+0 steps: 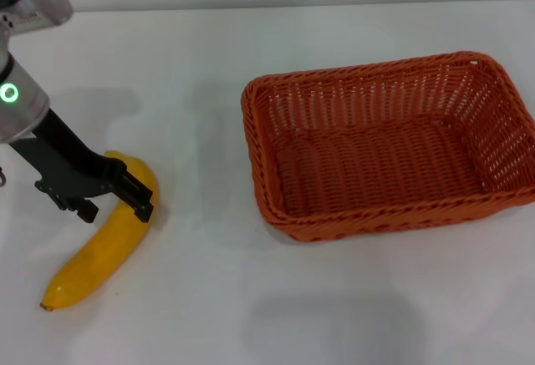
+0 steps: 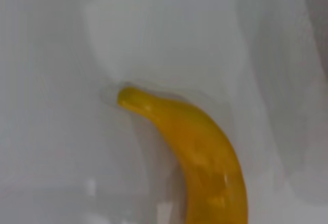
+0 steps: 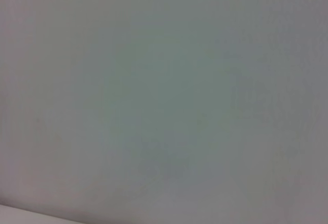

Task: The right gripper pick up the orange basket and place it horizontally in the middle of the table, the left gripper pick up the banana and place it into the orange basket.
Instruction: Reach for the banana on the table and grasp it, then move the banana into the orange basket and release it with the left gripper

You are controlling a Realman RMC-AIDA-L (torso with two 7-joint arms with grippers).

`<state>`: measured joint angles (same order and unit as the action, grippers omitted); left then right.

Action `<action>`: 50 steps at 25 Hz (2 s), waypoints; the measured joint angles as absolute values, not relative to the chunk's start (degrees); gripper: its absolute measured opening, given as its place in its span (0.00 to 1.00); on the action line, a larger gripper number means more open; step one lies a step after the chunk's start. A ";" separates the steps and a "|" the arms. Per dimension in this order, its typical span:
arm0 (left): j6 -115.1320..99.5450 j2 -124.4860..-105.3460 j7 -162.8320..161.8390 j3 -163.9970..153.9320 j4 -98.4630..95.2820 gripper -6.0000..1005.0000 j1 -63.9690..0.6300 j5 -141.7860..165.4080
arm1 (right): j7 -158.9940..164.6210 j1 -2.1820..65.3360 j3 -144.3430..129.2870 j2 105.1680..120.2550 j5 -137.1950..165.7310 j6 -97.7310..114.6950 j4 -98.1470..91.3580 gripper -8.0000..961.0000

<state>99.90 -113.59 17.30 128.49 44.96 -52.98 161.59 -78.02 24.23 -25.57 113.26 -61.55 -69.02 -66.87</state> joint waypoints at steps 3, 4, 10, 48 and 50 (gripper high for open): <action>98.15 -114.01 16.92 126.72 43.41 0.87 -53.28 162.10 | -77.87 24.33 -25.60 113.49 -61.57 -69.01 -66.87 0.91; 98.15 -114.01 16.92 126.72 43.41 0.86 -53.28 162.10 | -77.83 24.34 -25.62 113.51 -61.57 -69.00 -66.87 0.91; 93.96 -115.00 17.13 125.22 42.63 0.86 -52.95 162.09 | -77.48 24.33 -25.81 113.61 -61.62 -69.05 -66.88 0.91; 96.67 -110.98 23.56 122.07 53.71 0.52 -68.01 151.56 | -75.95 25.96 -26.18 113.58 -64.96 -69.96 -67.13 0.91; 96.98 -112.14 25.19 122.03 53.32 0.53 -71.05 151.49 | -76.19 26.63 -26.92 113.76 -65.05 -70.00 -66.87 0.91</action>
<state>96.98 -112.14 25.19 122.03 53.32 -71.05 151.49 -76.19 26.63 -26.92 113.76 -65.05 -70.00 -66.87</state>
